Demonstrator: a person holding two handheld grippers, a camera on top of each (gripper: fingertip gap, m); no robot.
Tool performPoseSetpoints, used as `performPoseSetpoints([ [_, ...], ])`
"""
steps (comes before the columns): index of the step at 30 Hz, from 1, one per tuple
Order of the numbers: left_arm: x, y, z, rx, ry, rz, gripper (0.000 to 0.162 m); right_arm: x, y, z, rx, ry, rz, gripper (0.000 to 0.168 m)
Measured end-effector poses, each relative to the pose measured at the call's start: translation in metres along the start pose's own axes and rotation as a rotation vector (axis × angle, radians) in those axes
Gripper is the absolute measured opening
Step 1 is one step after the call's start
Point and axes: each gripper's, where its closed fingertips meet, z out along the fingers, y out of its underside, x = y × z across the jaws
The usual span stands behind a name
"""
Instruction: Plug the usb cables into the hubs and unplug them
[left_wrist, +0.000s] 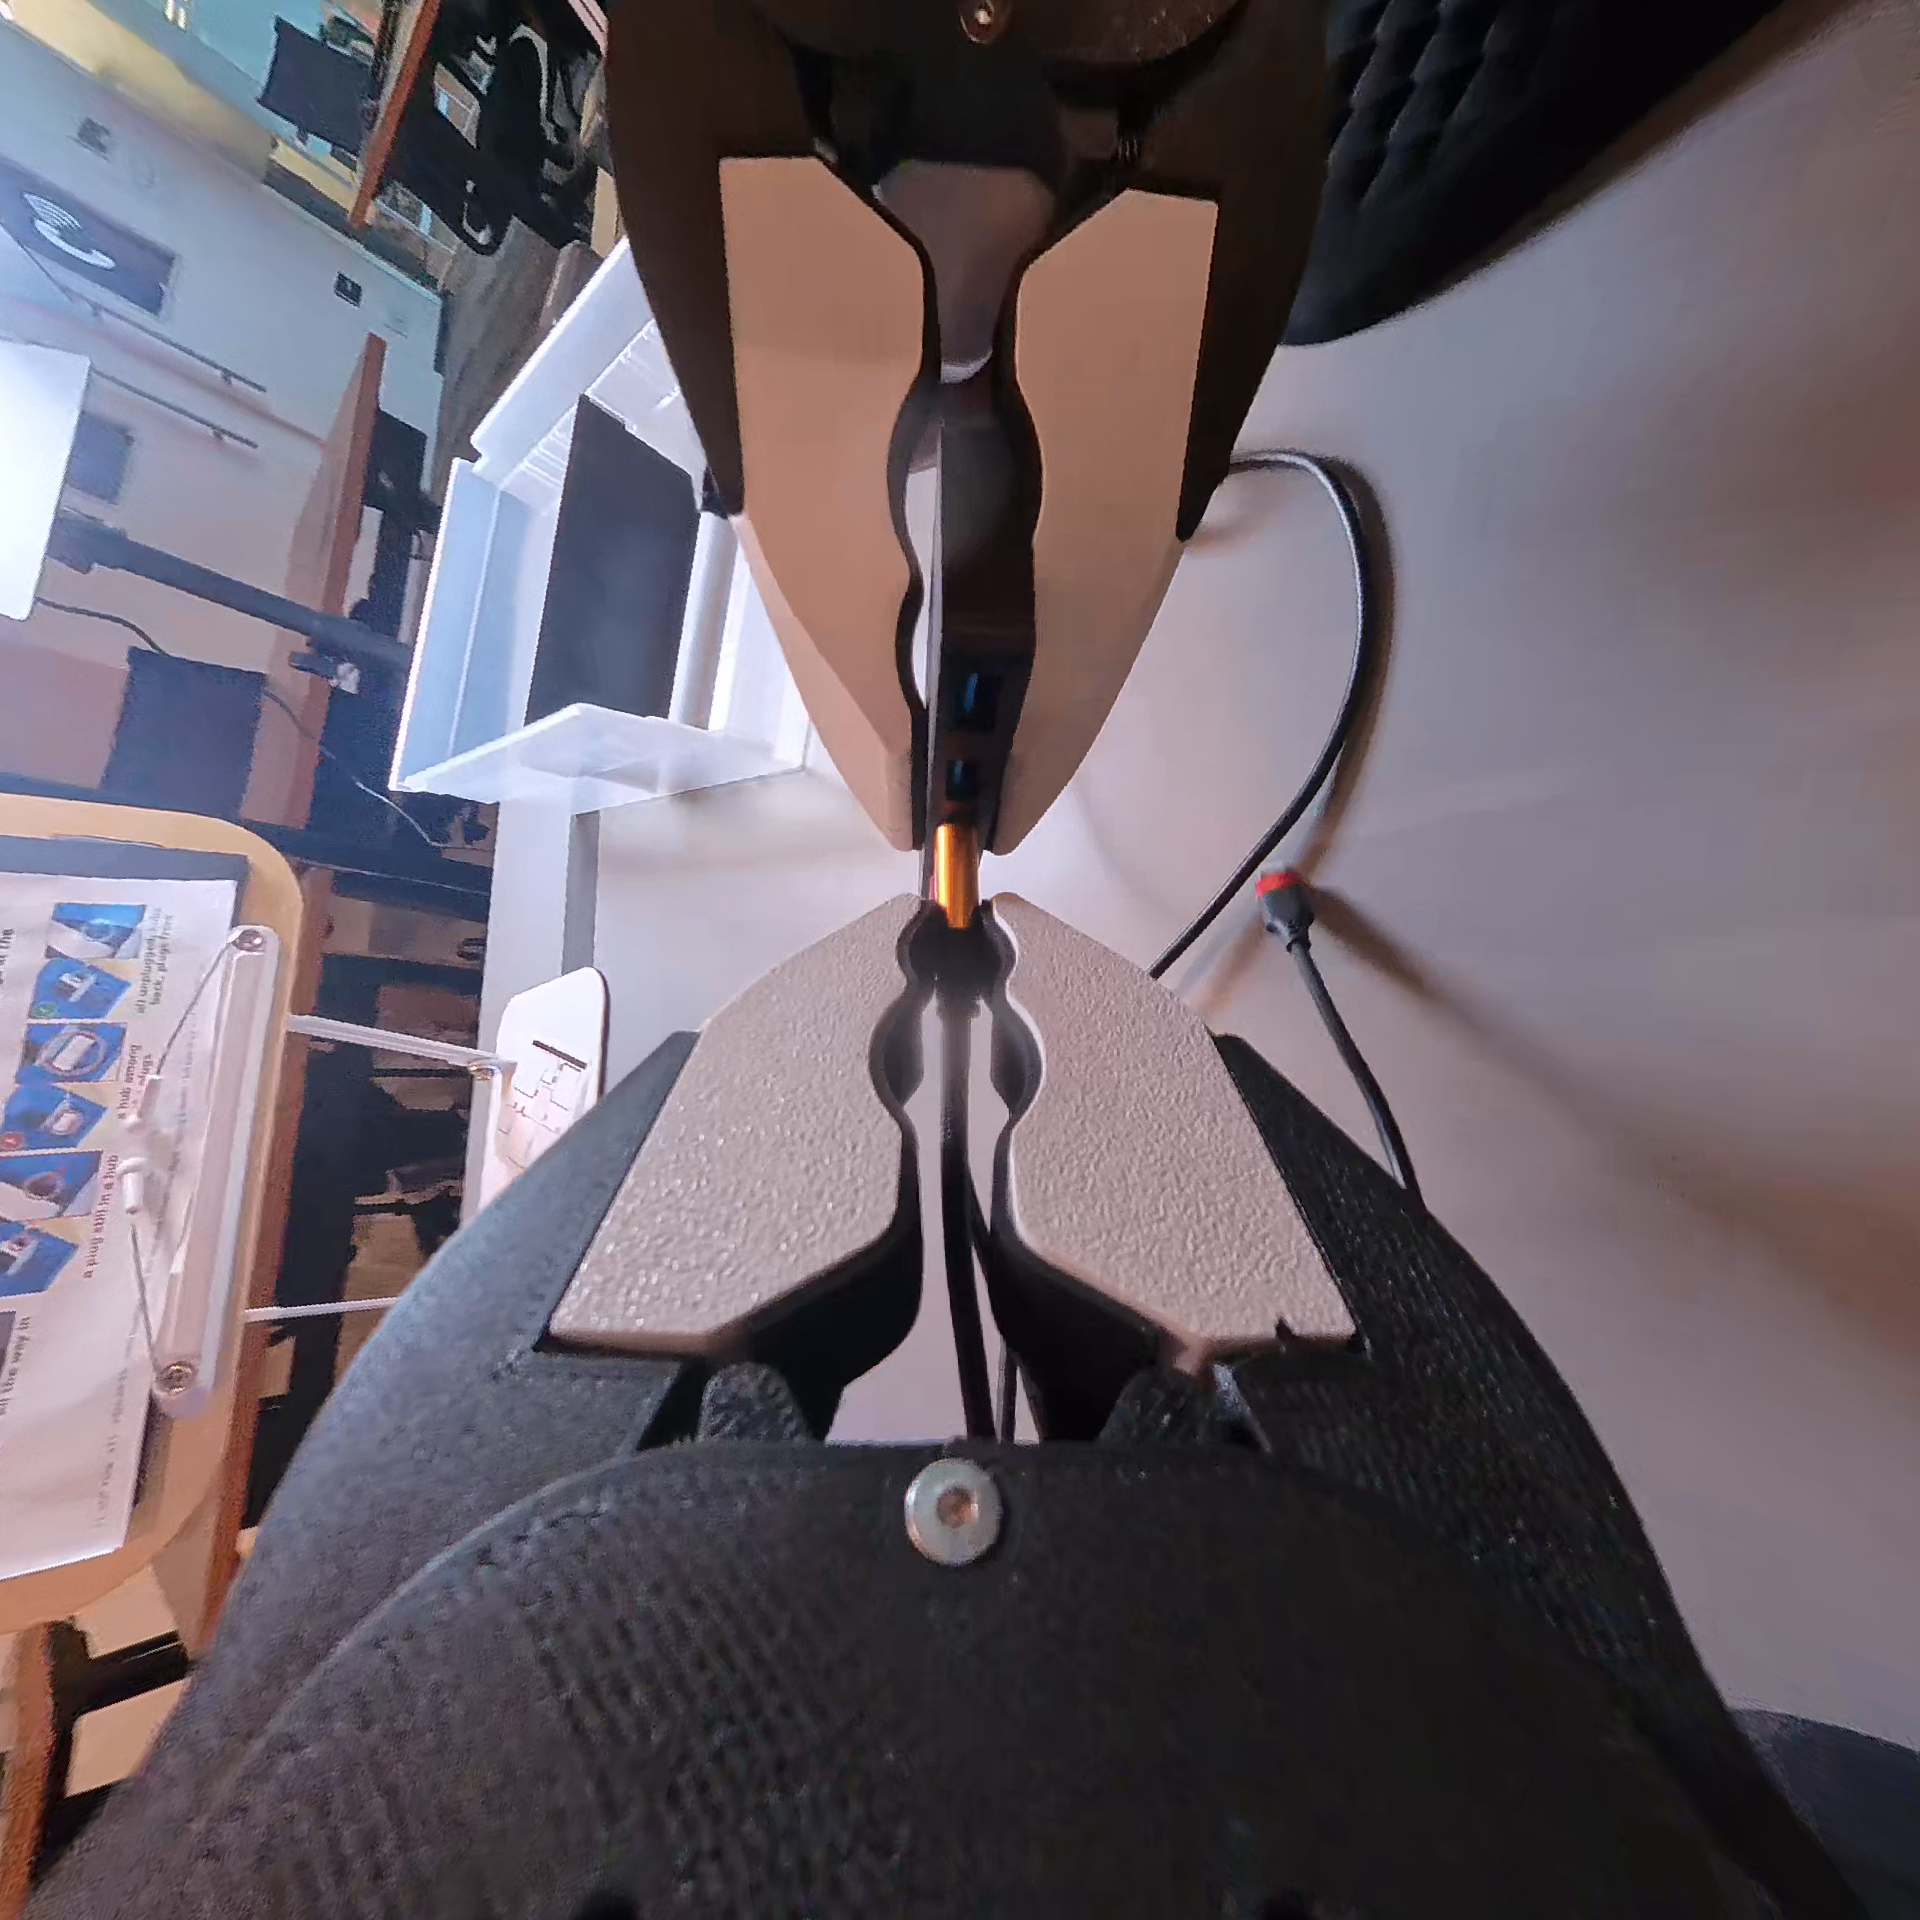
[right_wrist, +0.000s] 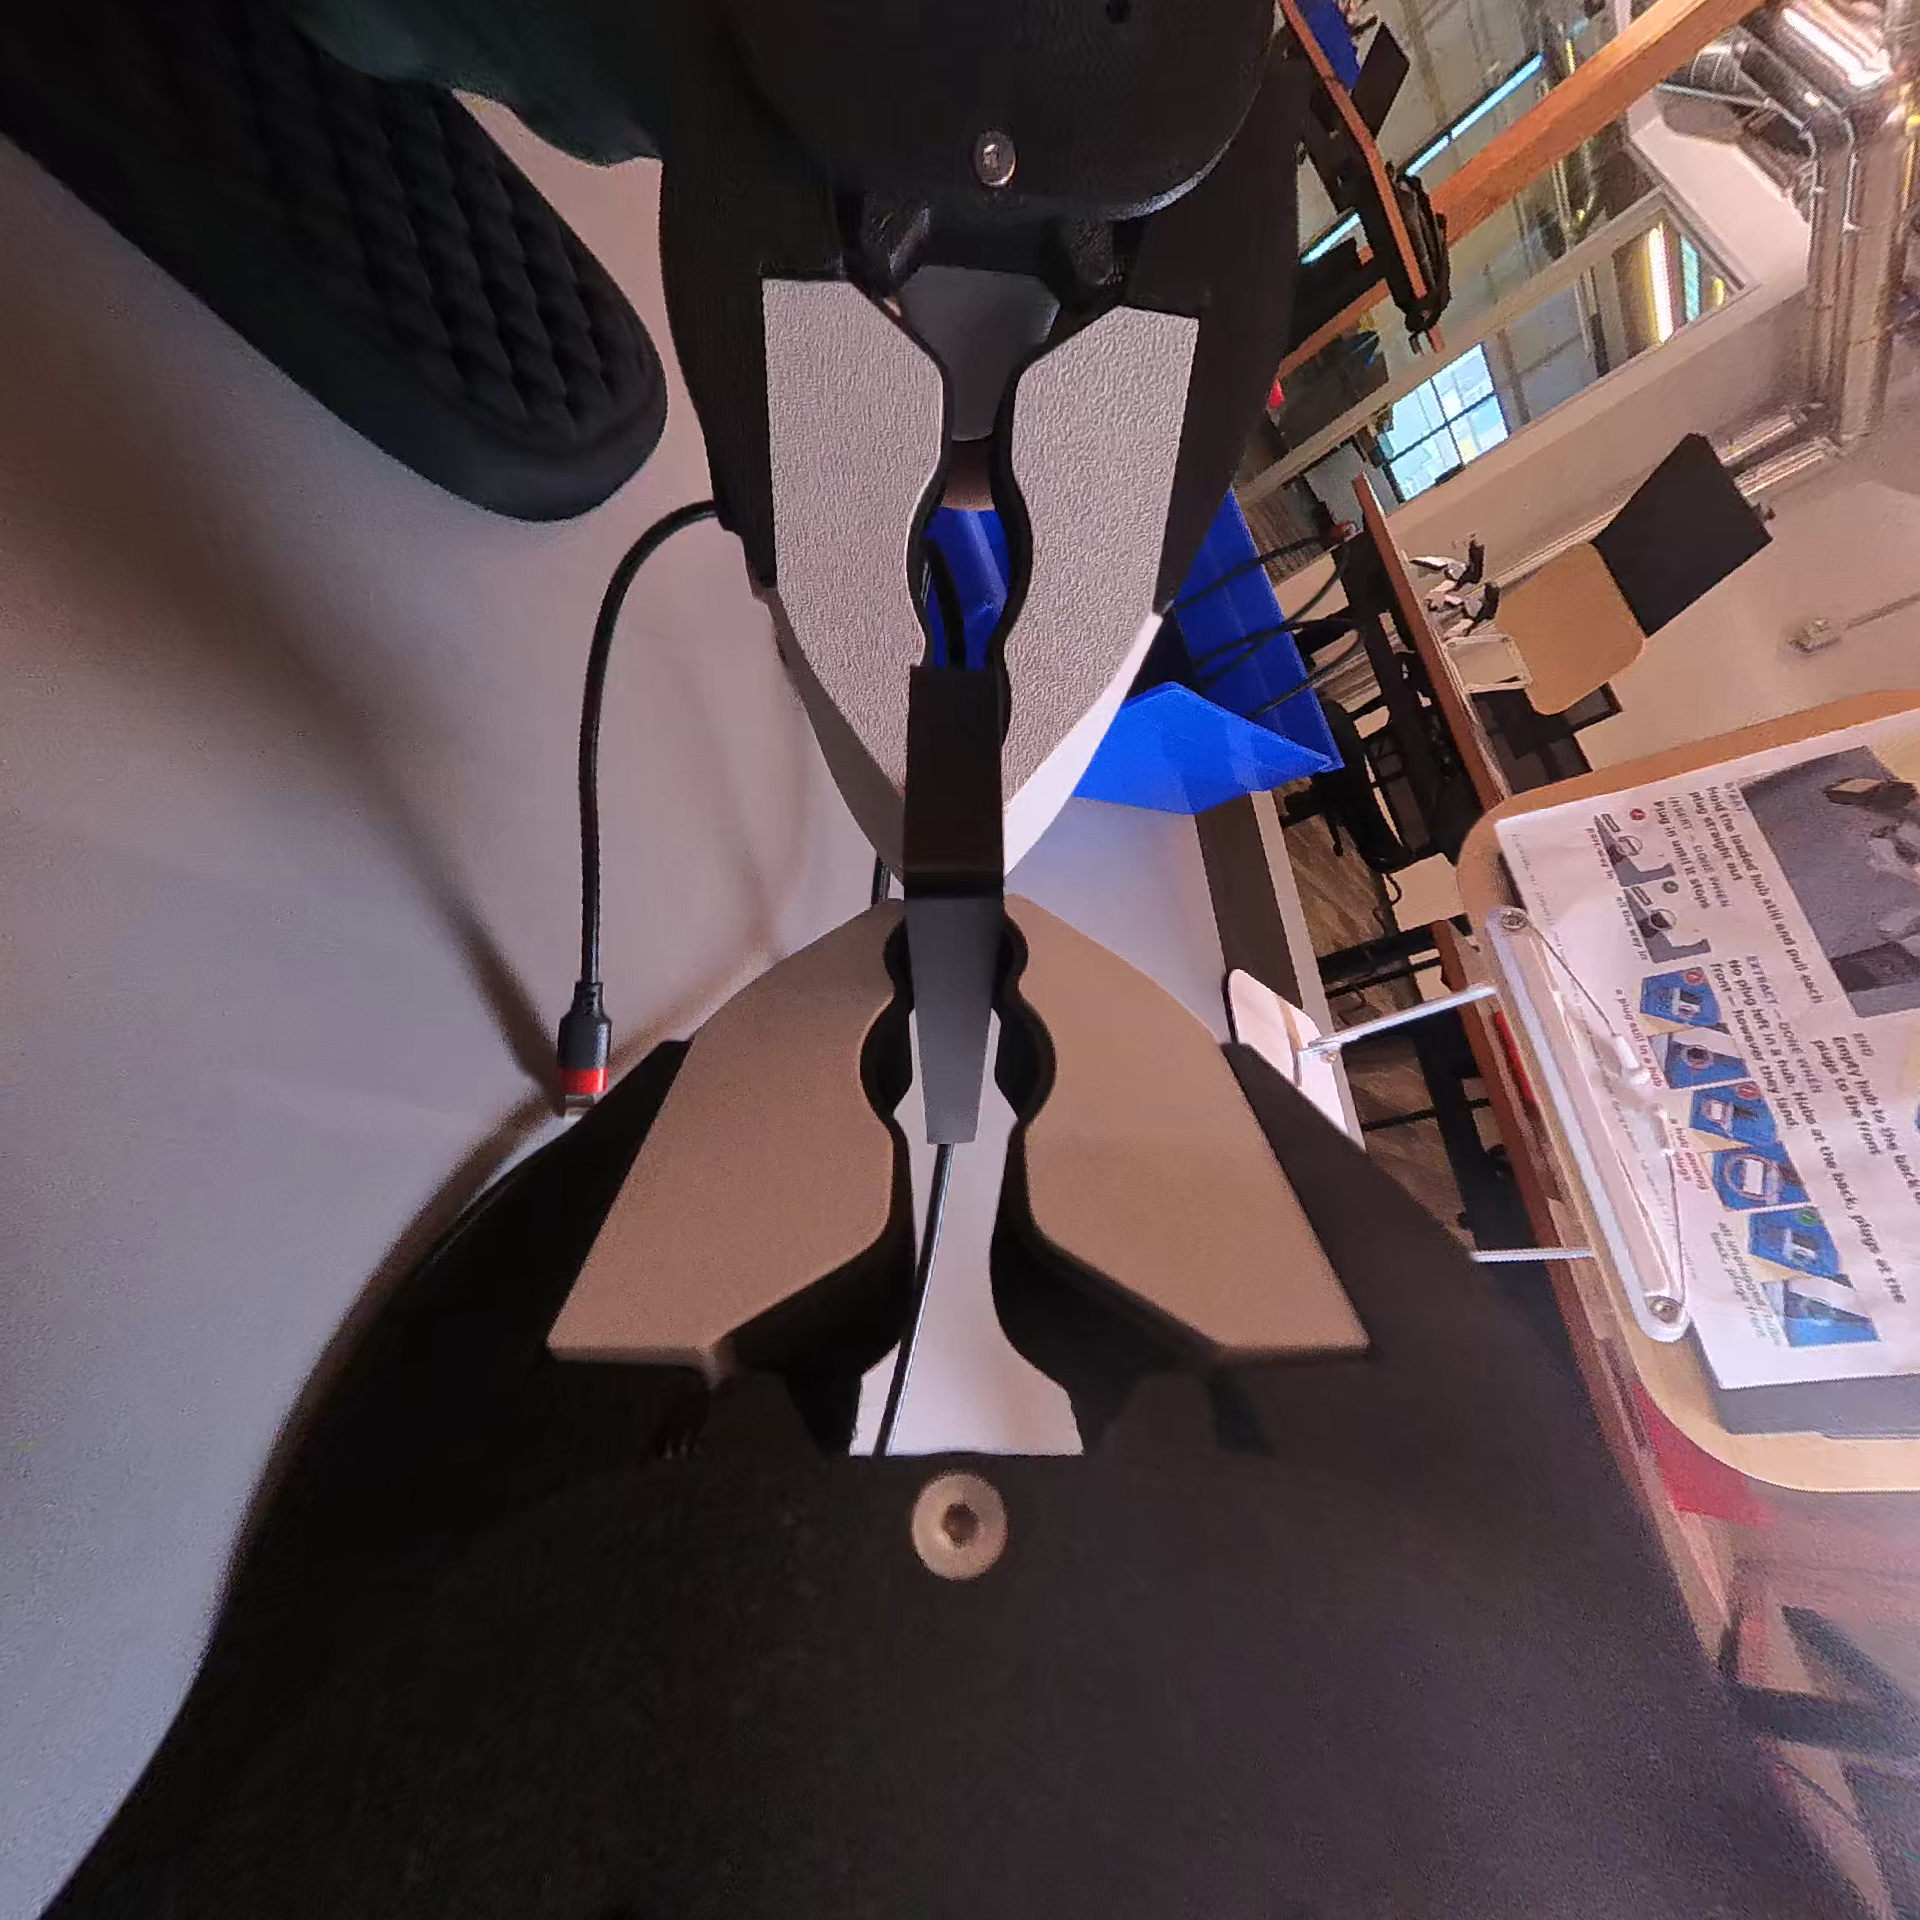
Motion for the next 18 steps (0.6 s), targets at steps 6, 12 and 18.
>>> performPoseSetpoints([
  [6,0.004,0.007,0.002,-0.011,0.003,0.062,0.008,-0.005,0.005,0.004,-0.030,0.010,-0.069,0.012],
  [12,-0.017,0.034,-0.017,-0.146,-0.085,0.082,0.008,0.007,0.033,-0.004,-0.148,0.058,-0.107,0.012],
  [18,-0.046,0.078,-0.050,-0.129,-0.158,-0.185,0.008,0.019,0.041,-0.033,-0.064,0.099,0.056,0.012],
])
